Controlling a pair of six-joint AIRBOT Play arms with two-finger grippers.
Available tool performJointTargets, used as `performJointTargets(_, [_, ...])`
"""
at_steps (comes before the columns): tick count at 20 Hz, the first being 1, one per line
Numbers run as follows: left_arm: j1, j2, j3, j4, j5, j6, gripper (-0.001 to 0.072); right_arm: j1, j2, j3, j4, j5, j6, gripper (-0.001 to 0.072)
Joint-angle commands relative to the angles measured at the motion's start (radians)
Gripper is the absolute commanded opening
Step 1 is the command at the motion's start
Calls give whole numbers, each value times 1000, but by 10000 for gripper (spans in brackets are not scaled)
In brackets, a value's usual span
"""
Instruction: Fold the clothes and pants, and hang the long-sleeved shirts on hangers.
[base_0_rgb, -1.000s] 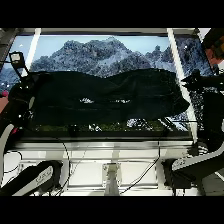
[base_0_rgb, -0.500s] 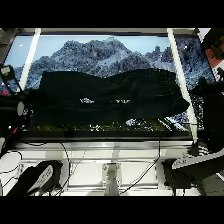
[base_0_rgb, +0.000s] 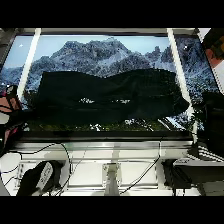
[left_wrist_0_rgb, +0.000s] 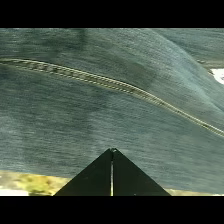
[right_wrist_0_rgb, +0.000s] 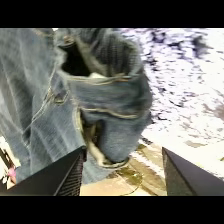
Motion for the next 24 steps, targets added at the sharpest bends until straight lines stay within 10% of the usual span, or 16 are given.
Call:
performJointTargets(1, [27,4,-5,-78,-35,85,10,-1,2,-54,-16,-64,5,514])
performJointTargets(11, [27,4,-5,-42,-27,84,10,174,-65,-53,21,-278,-8,451])
performJointTargets(14, [67,5,-5,-15,-31,65,11,203,-65,-53,22,-288,-10,300])
performJointTargets(15, [100,5,-5,-15,-45,61,10,208,-65,-53,22,-286,-10,74])
performJointTargets(16, [143,5,-5,-15,-77,50,10,208,-64,-53,31,-278,-11,29])
performJointTargets(24, [501,11,-110,-156,-219,135,9,207,-46,-53,42,-259,-32,27])
